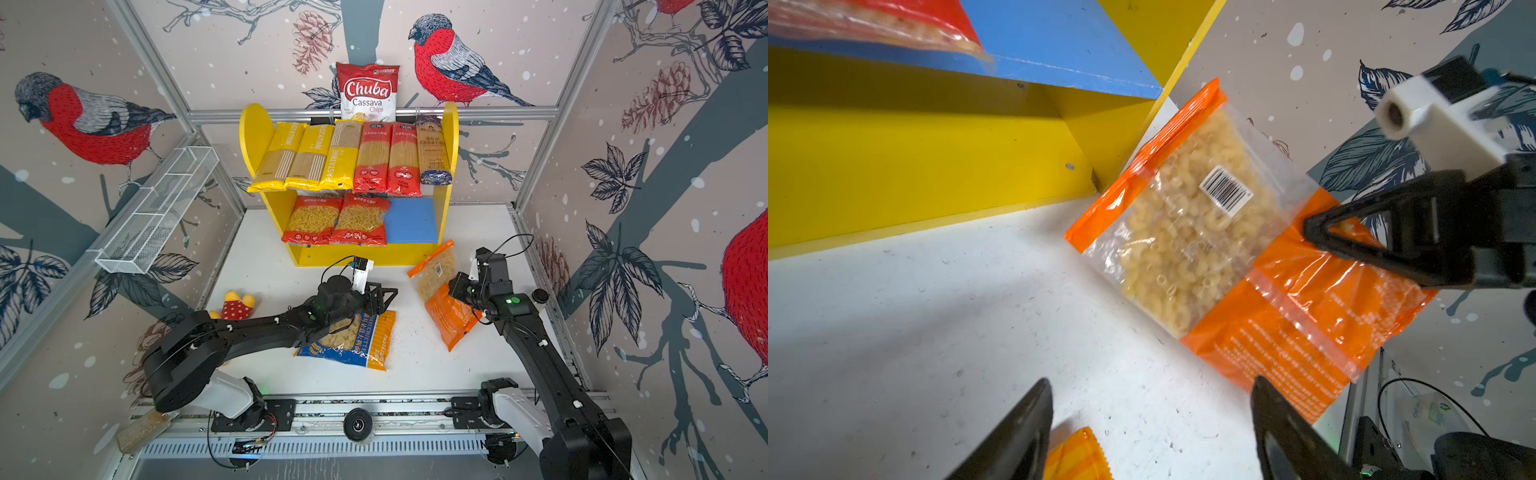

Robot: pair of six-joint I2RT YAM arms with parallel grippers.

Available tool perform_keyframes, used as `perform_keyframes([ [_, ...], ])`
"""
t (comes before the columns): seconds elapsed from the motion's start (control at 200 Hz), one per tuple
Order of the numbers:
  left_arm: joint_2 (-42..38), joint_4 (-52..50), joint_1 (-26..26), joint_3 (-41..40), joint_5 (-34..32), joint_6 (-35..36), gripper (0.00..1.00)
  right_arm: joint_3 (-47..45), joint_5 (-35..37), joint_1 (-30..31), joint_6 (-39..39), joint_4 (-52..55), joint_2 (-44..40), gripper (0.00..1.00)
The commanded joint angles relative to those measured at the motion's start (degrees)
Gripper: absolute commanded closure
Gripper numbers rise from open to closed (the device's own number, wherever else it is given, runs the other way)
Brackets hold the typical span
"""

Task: Arrange pasta packages on shelves
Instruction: Turn over the pasta bag.

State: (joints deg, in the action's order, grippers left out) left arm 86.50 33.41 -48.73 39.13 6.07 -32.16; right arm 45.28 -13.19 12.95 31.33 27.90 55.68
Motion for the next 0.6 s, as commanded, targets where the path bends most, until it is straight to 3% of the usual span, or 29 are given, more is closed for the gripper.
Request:
perform_keyframes([
  [0.0,0.06,2.25,0.39,-0.26,1.21,-1.53,0.26,1.74,6.69,2.67,1.58,-1.91,-0.81,0.93],
  [0.31,-0.06,1.85,1.58,-1.43,2.29,-3.51,0.26,-0.86,40.20,22.12,9.47,-5.12,4.40,0.90],
  [0.465,-1.24,1.36,2.30,-2.54,2.37,-4.03,0.26,2.62,48.86,32.89,12.85,-2.95,11.15,0.90],
  [0.595,-2.28,0.51,3.35,-4.45,2.32,-5.06,0.27,6.70,50.34,38.75,15.64,-0.76,17.51,0.81],
])
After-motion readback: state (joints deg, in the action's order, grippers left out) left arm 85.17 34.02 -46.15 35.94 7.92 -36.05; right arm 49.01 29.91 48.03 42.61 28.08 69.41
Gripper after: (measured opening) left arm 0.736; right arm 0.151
